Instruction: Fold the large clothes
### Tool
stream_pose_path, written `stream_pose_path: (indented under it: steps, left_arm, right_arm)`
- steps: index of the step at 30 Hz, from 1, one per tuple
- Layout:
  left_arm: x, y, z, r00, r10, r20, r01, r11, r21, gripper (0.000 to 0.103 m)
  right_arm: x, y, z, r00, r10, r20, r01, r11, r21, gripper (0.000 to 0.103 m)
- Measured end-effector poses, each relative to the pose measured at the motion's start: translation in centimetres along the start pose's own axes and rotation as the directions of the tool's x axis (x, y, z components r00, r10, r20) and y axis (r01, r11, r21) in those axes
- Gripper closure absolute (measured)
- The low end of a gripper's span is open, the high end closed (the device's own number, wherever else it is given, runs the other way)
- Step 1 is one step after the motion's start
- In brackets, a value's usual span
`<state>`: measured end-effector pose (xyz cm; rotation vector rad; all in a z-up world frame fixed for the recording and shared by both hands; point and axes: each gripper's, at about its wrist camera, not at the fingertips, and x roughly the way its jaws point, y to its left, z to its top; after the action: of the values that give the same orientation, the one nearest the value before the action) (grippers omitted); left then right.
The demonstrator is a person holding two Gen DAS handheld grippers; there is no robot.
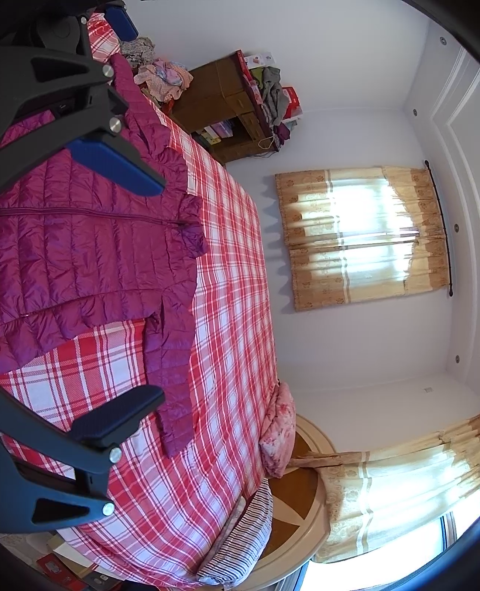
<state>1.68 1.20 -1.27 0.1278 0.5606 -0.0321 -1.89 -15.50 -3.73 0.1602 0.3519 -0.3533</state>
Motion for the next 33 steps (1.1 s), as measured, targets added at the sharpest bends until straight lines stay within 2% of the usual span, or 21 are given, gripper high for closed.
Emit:
stream_pose_path:
  steps: [17,33]
  left_arm:
    - [1.9,-0.1,-0.1,0.999,-0.004,-0.040,0.004,1.000,0.000,0.001]
    - [5.0,-0.8,0.0,0.994,-0.011,-0.107,0.012,1.000,0.009,0.001]
  right_arm:
    - [1.3,-0.9,0.1,0.999,0.001,-0.051,0.000,1.000,0.016,0.000]
    - [3.7,-1.0,0.3,0.994,-0.005,-0.113,0.008,1.000,0.023,0.000]
